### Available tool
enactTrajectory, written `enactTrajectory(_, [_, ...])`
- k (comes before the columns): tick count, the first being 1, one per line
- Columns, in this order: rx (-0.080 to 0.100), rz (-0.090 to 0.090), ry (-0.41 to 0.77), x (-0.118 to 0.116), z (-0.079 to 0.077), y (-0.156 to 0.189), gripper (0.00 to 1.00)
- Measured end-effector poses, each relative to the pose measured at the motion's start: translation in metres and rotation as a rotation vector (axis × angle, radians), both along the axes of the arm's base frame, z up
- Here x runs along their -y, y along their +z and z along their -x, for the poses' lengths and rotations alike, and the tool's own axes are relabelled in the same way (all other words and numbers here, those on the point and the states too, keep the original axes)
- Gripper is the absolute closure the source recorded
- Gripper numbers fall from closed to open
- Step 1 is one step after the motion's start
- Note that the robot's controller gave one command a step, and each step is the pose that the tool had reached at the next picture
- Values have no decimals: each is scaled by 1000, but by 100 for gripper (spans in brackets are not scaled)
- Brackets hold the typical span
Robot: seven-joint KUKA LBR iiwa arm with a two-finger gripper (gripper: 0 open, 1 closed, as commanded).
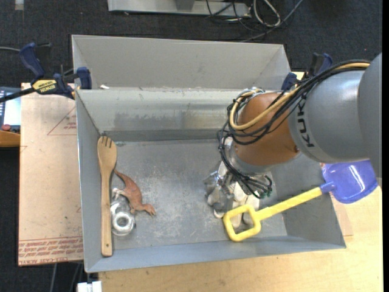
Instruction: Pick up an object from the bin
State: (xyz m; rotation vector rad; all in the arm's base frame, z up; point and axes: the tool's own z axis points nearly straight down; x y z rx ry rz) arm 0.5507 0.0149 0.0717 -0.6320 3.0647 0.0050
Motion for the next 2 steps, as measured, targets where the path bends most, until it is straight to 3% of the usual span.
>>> enactTrajectory(1, [8,-1,6,-2,-11,62,100])
enactTrajectory(2, [-1,-1,-5,-2,10,159,100])
